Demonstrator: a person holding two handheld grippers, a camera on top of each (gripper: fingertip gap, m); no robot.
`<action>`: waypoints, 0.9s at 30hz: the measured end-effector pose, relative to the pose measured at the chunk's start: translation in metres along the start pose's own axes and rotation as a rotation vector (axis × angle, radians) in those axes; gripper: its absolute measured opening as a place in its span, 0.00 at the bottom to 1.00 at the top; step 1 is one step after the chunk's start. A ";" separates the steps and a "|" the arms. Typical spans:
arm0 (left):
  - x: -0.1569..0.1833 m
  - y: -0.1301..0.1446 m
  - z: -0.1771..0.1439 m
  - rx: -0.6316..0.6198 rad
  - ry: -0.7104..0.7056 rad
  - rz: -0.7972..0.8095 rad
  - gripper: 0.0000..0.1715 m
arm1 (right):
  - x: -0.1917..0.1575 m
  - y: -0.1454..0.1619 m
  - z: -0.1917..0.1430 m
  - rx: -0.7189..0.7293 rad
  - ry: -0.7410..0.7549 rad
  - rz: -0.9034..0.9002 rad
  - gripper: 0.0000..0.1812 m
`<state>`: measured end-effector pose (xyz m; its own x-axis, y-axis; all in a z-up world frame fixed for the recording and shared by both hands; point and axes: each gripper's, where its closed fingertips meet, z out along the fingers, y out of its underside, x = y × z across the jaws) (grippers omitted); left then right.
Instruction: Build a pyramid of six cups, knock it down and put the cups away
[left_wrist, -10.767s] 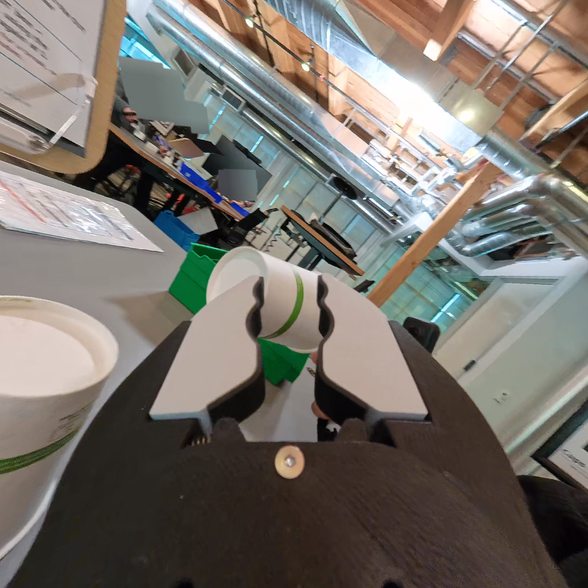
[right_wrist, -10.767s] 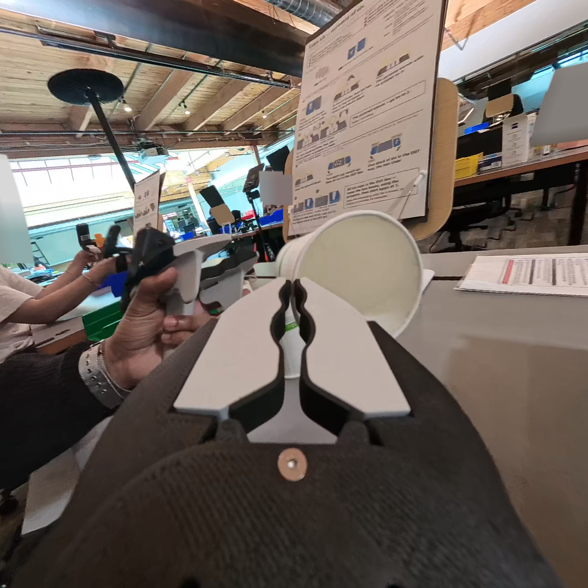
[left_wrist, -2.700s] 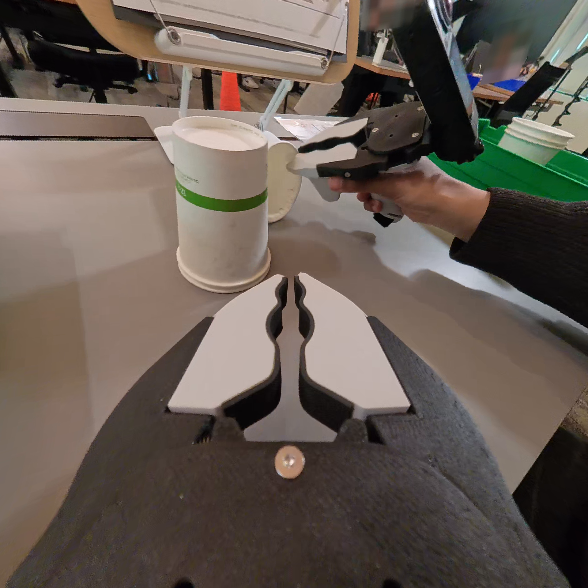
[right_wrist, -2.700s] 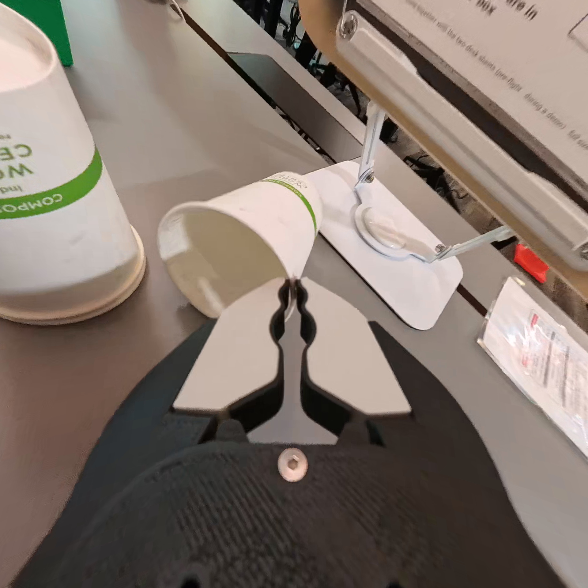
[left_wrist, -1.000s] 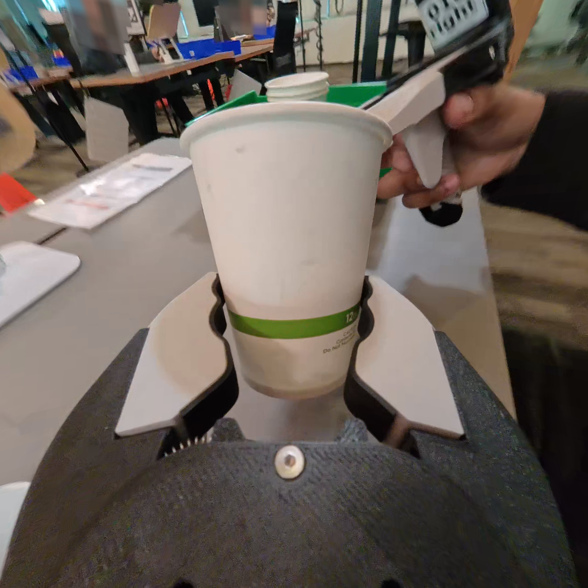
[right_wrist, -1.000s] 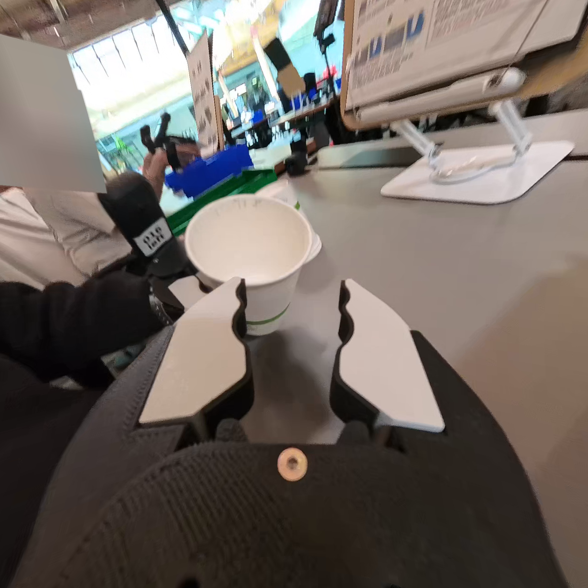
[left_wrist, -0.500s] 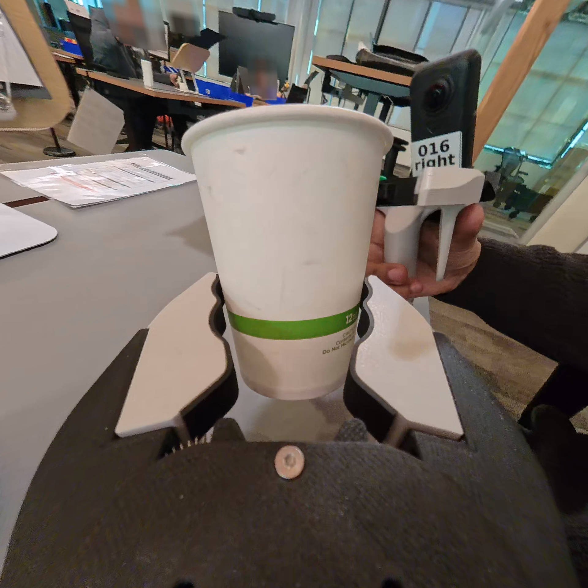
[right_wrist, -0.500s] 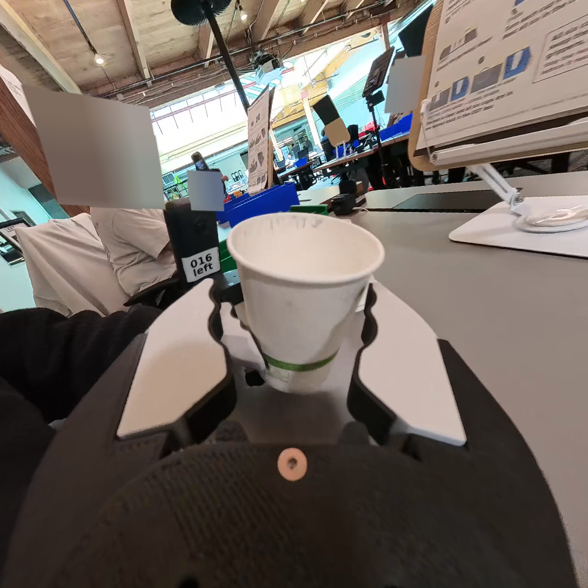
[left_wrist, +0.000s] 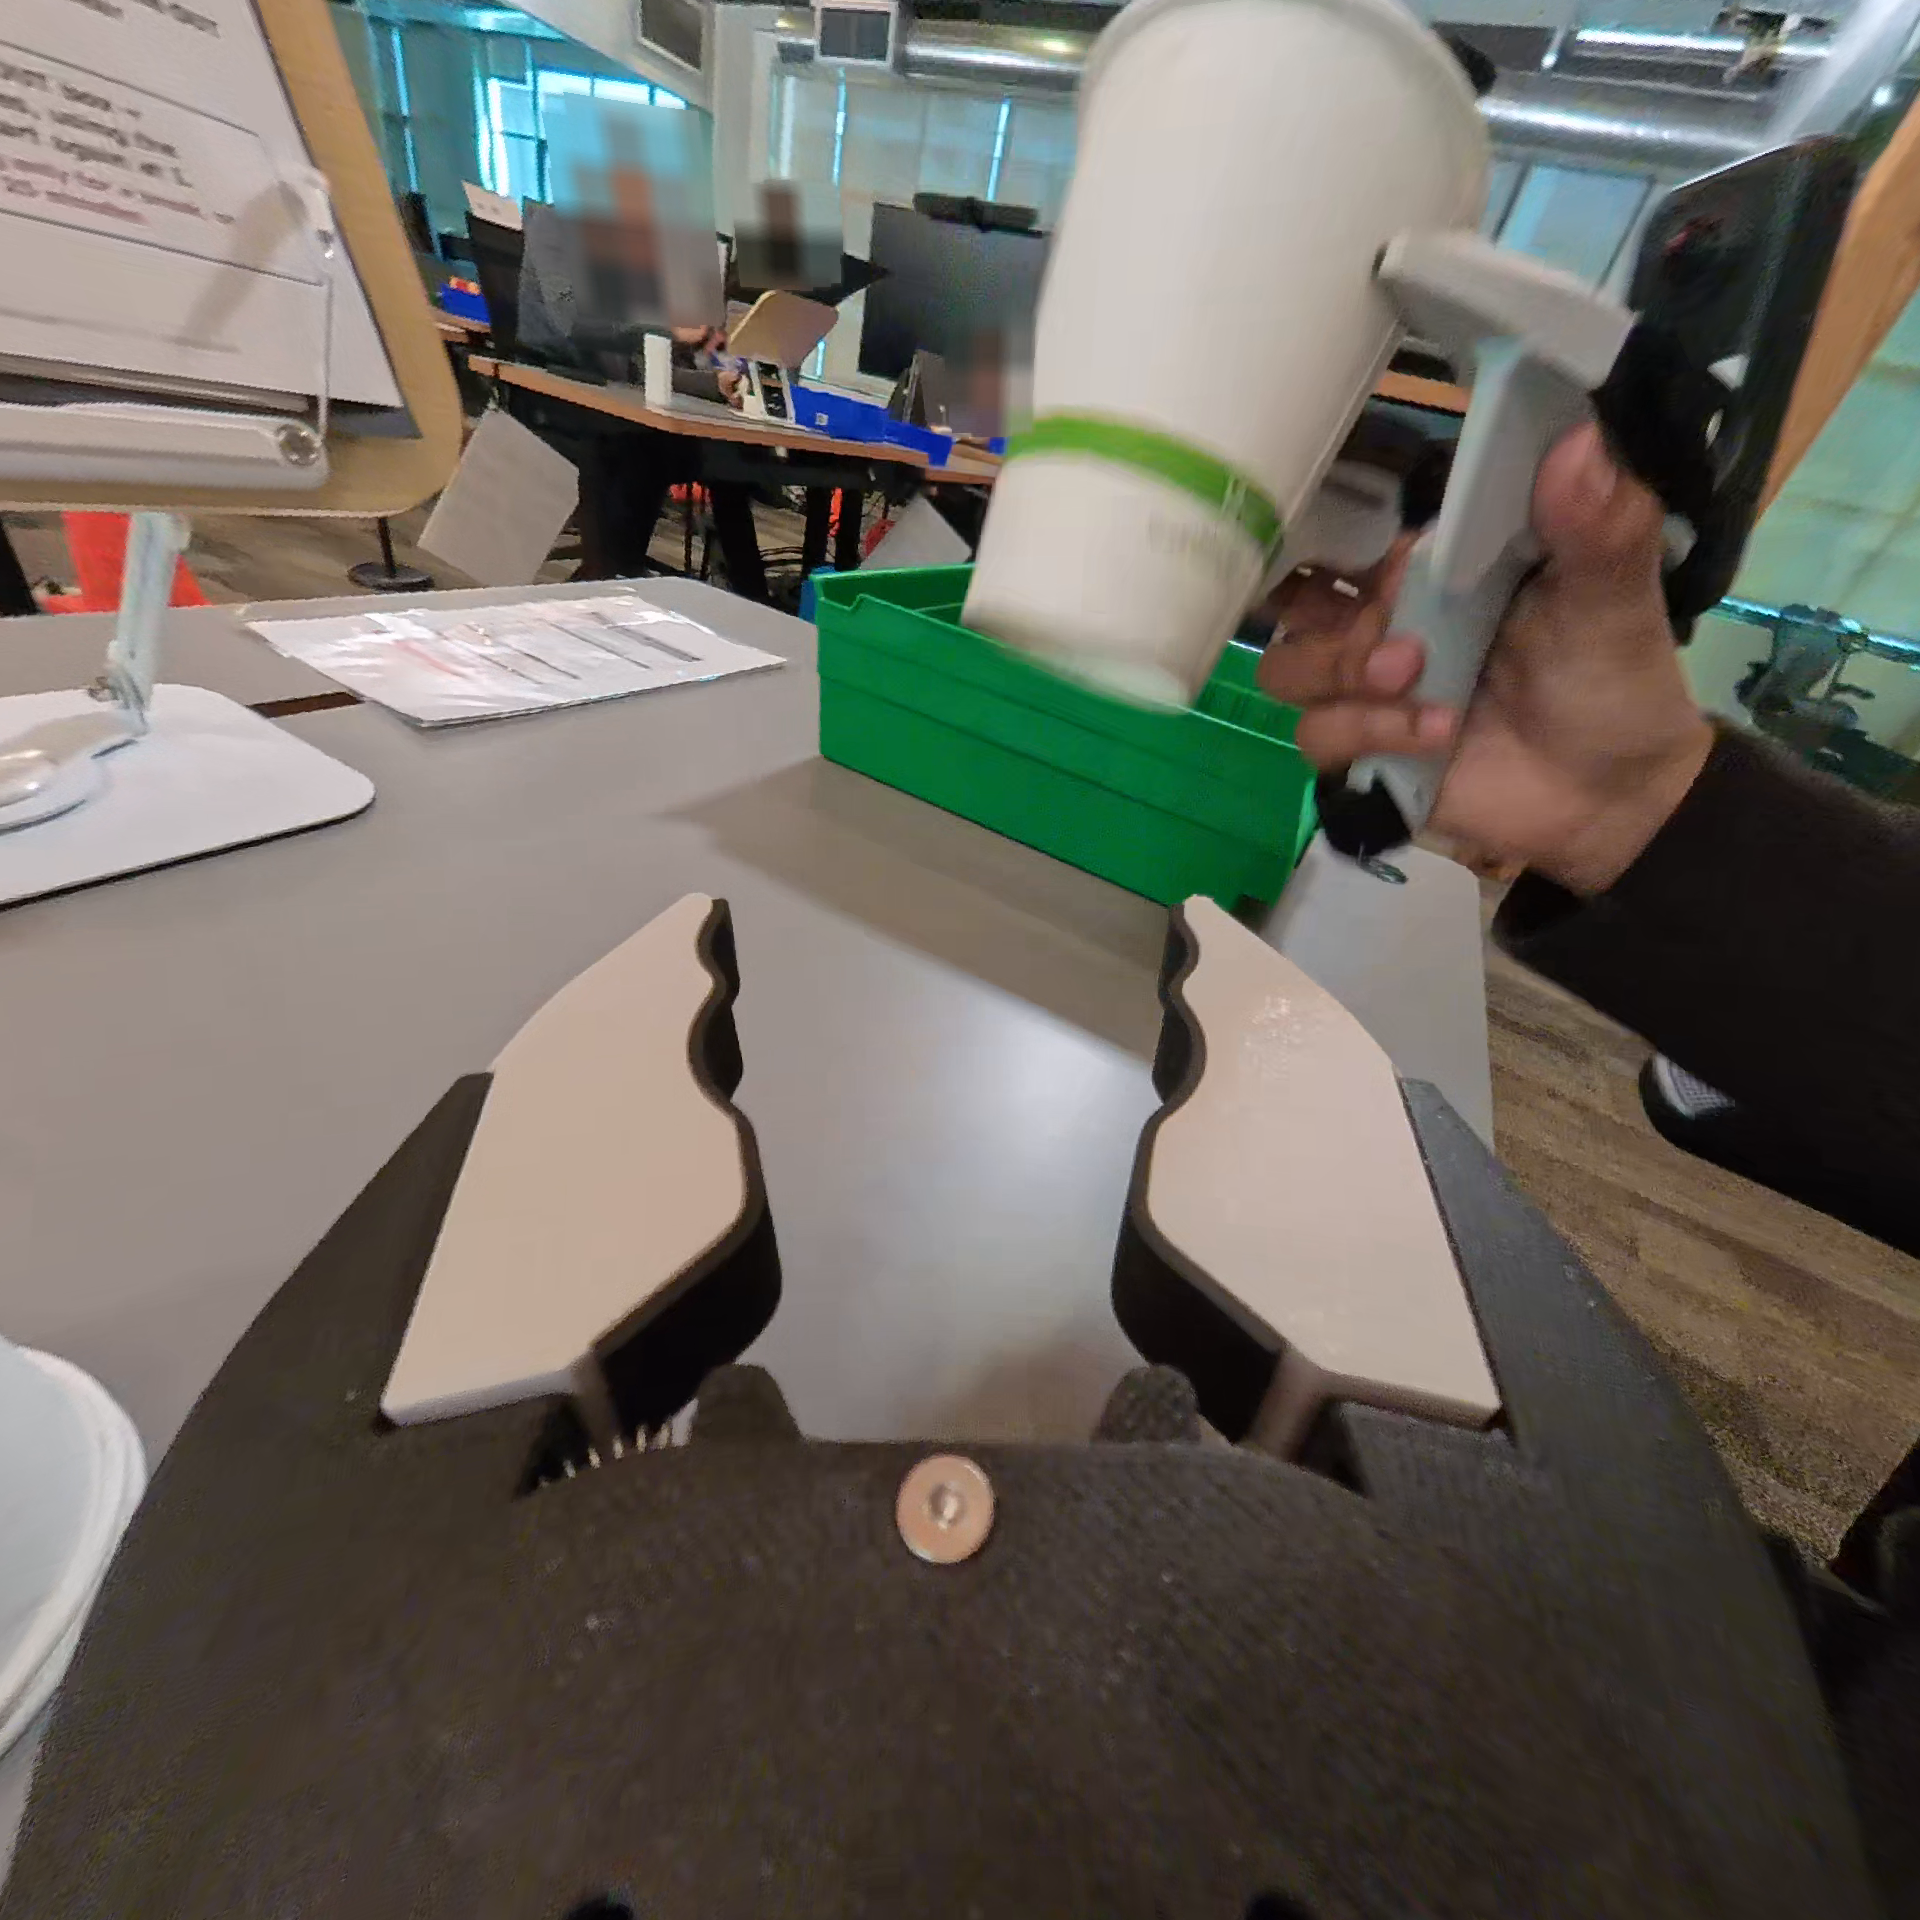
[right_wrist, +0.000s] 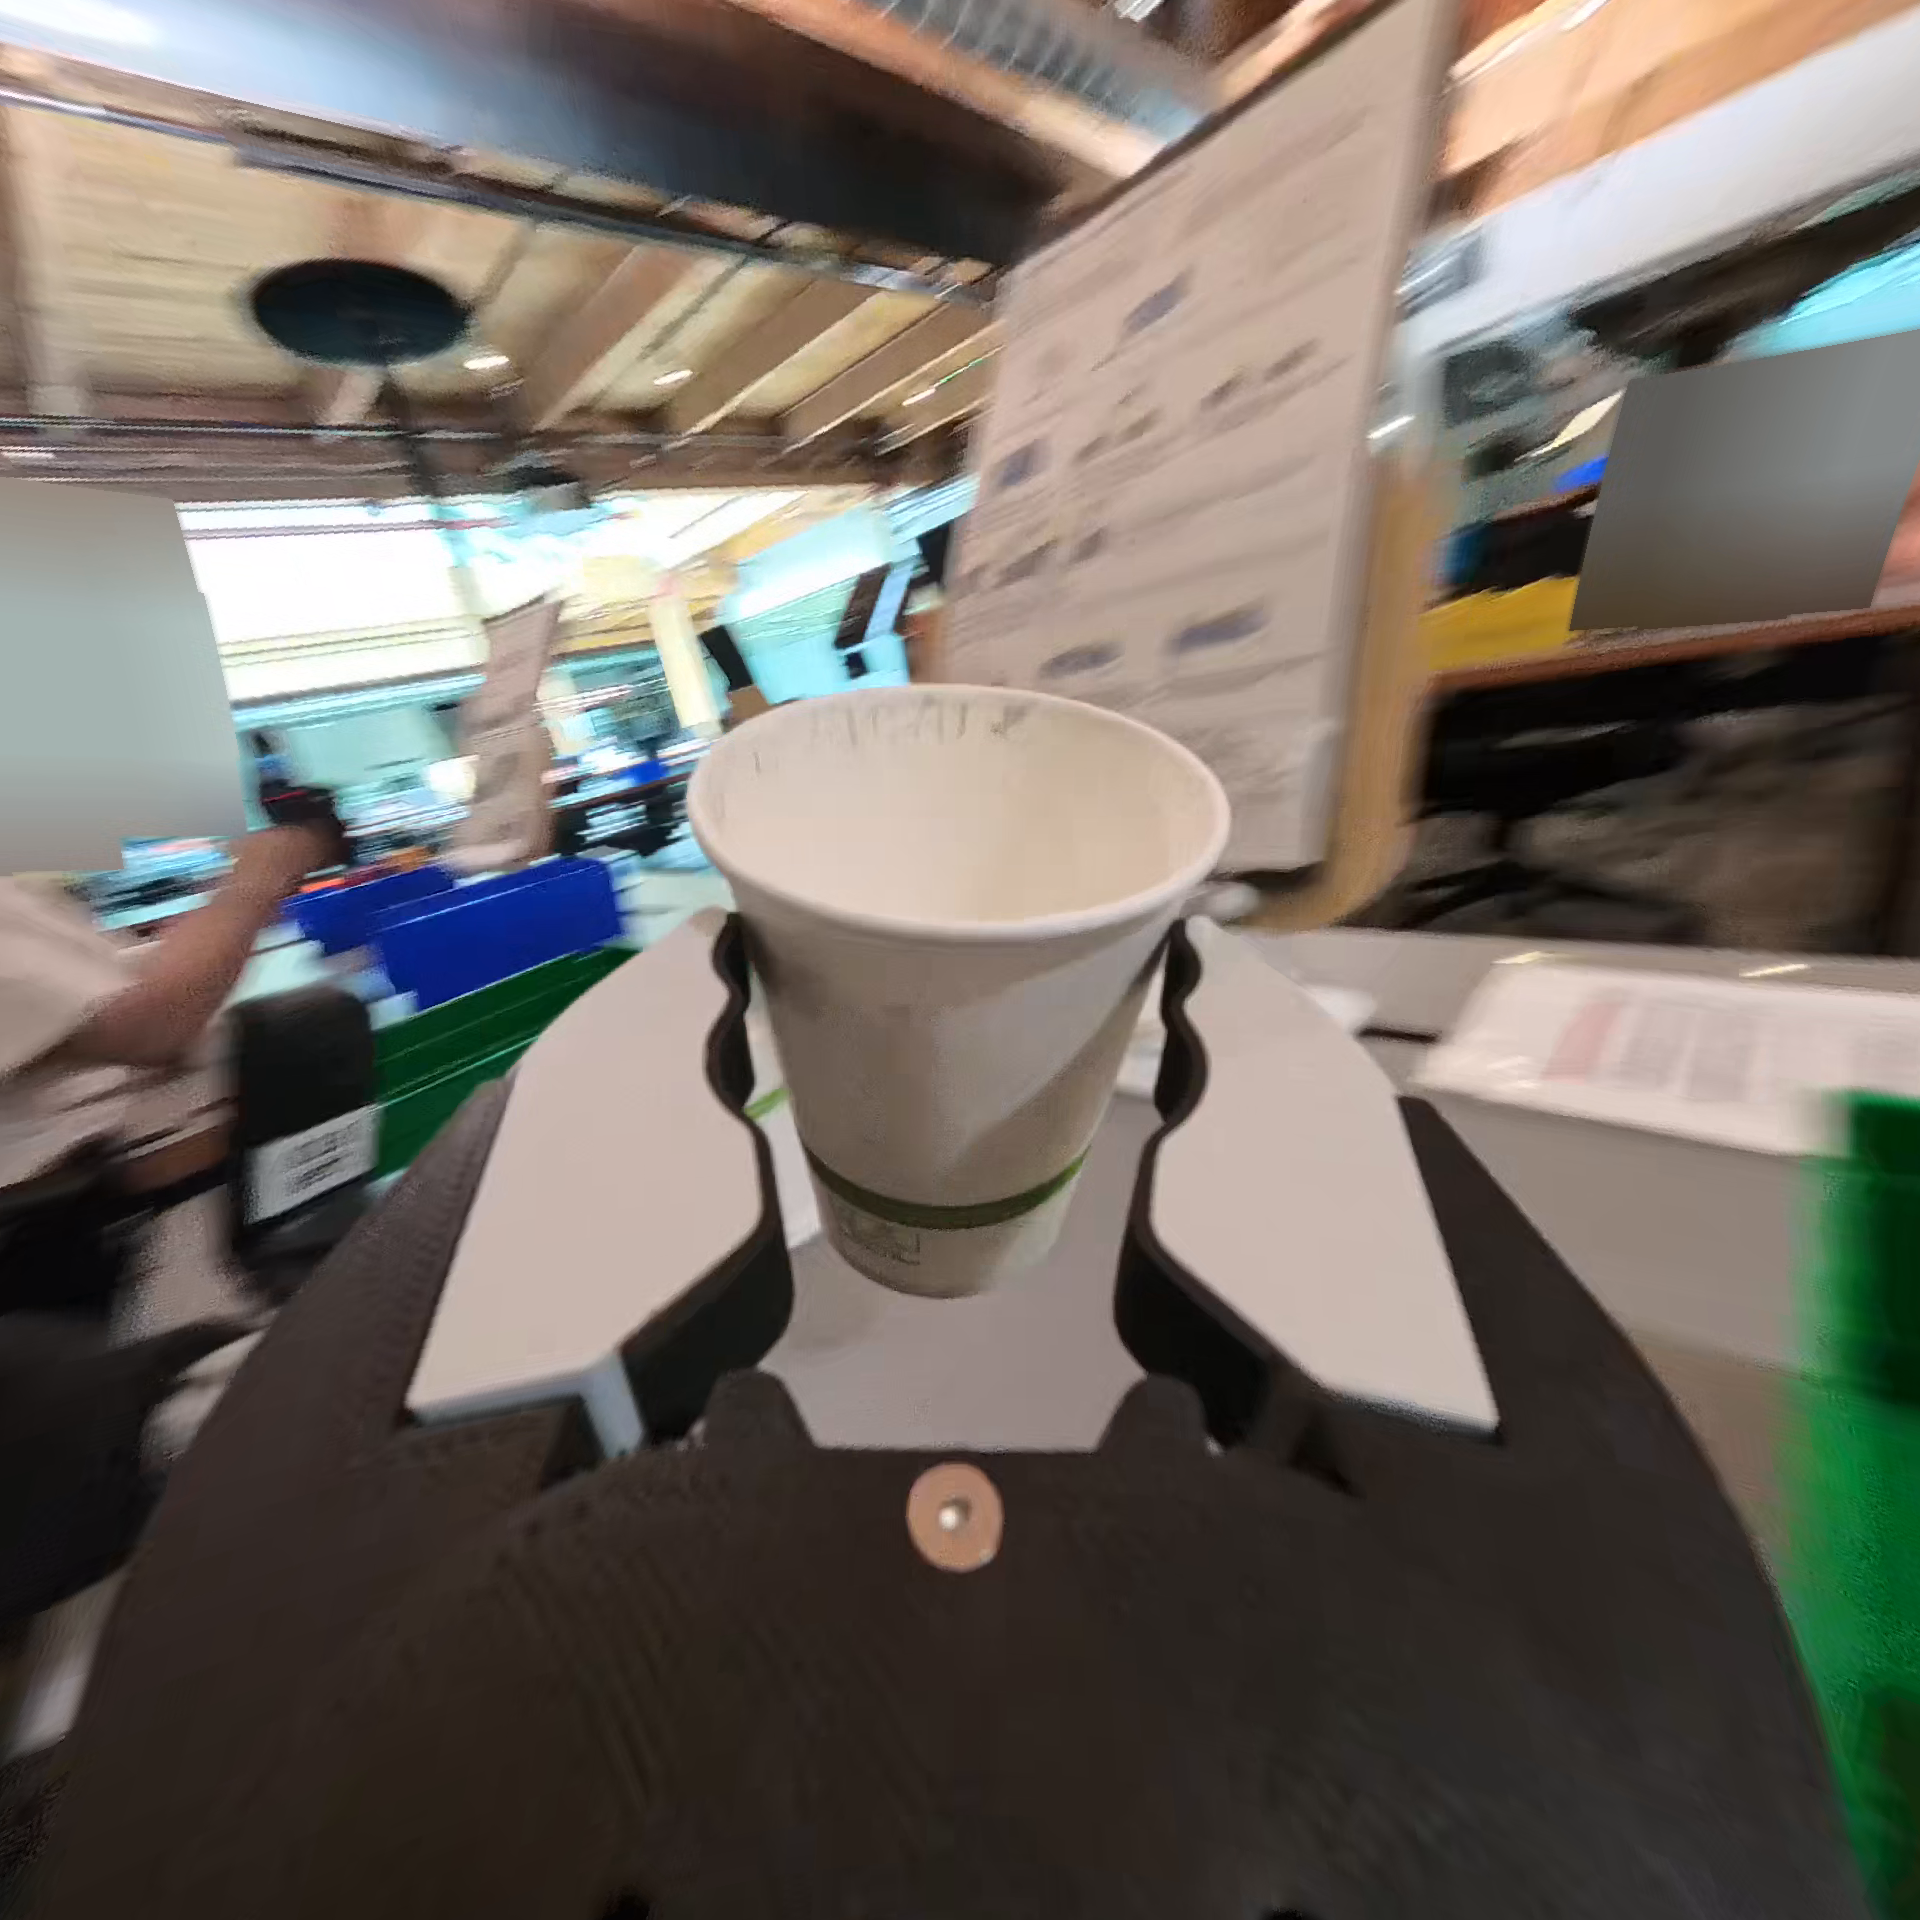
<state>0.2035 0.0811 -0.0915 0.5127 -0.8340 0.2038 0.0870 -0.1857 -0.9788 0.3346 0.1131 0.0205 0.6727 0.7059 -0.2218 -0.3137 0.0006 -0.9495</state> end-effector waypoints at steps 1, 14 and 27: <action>-0.003 0.001 0.000 -0.001 -0.008 -0.009 0.46 | 0.024 -0.020 -0.012 0.037 0.093 -0.050 0.43; 0.000 0.019 -0.012 -0.051 -0.025 0.041 0.46 | 0.186 -0.081 -0.120 0.143 0.715 -0.442 0.43; -0.017 0.010 -0.037 -0.016 -0.113 0.017 0.42 | 0.220 -0.042 -0.102 -0.038 0.773 -0.366 0.47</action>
<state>0.1639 0.0745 -0.1044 0.6068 -0.7737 0.1821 0.0641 -0.1808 -0.9814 0.5645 0.1962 -0.0114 0.9996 -0.0157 0.0247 0.0262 0.1009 -0.9946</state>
